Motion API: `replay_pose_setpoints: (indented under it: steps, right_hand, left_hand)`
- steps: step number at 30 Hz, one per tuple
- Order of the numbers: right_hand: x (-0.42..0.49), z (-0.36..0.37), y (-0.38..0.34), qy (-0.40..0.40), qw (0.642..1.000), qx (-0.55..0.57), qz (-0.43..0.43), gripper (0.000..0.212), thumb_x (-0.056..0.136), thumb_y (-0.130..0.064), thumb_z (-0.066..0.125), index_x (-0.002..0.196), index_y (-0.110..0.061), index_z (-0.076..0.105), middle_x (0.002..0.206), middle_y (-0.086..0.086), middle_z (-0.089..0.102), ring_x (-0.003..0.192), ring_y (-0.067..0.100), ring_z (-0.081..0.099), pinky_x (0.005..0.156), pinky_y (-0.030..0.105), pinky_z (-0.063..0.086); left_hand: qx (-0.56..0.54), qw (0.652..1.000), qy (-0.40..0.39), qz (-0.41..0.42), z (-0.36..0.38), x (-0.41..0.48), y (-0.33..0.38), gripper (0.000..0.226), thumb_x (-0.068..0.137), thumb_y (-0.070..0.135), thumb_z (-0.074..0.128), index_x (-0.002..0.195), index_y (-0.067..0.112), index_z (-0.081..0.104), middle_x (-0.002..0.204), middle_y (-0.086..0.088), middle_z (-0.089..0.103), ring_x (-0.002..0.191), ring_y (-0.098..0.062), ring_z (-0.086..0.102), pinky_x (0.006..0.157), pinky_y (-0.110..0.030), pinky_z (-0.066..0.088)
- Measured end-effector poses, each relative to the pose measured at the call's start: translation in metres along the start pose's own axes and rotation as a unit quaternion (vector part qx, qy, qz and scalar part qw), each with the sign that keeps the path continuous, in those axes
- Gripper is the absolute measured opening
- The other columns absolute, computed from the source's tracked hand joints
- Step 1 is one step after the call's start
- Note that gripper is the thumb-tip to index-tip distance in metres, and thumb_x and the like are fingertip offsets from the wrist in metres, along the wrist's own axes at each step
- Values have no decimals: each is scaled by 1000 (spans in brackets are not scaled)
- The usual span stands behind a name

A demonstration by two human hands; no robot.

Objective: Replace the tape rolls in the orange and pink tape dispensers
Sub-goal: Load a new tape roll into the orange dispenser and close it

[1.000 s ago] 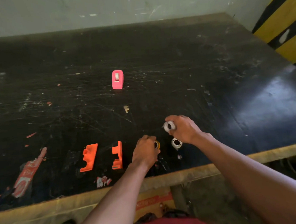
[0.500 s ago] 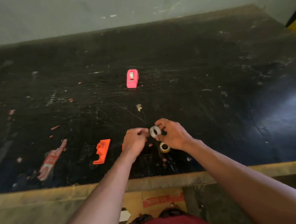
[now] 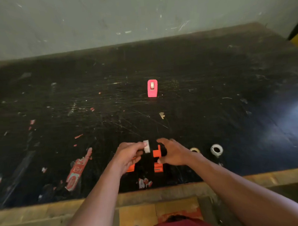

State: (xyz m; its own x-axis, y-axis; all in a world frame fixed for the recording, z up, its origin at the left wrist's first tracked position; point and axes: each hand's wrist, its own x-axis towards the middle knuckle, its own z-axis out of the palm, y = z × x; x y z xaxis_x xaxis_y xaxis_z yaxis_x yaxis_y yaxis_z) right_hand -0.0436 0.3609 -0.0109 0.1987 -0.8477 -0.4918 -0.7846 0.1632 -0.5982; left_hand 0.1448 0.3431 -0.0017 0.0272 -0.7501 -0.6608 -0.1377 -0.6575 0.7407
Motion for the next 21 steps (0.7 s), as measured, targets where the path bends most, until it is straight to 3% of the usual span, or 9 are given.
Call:
replay_pose_setpoints:
  steps: [5, 9, 14, 21]
  right_hand:
    - [-4, 26, -9, 67, 996, 12, 62, 79, 80, -22, 77, 146, -26, 35, 132, 10, 51, 124, 27, 52, 106, 41, 43]
    - [-13, 37, -27, 106, 989, 74, 77, 70, 79, -11, 75, 139, -23, 41, 120, 7, 60, 115, 24, 59, 97, 37, 50]
    - [-18, 56, -54, 153, 959, 229, 70, 67, 76, -6, 77, 132, -26, 45, 107, 8, 67, 96, 25, 71, 79, 48, 62]
    - [-24, 66, -77, 136, 950, 280, 22, 73, 87, -7, 70, 149, -23, 36, 108, -4, 64, 98, 18, 70, 81, 35, 62]
  left_hand:
    - [4, 997, -80, -8, -32, 5, -10, 33, 84, 19, 78, 115, 11, 72, 110, -10, 77, 106, -20, 72, 87, -34, 55]
    - [-5, 992, -126, -13, -53, 4, -10, 28, 86, 15, 76, 113, 9, 70, 108, -14, 77, 105, -25, 72, 98, -42, 56]
    - [-38, 985, -166, -15, -67, 5, -10, 22, 89, 8, 72, 110, 2, 70, 101, -17, 76, 96, -25, 73, 80, -34, 58]
    - [-114, 975, -188, -25, -72, 7, -11, 31, 88, 7, 72, 119, 4, 68, 110, -18, 74, 102, -26, 71, 80, -33, 58]
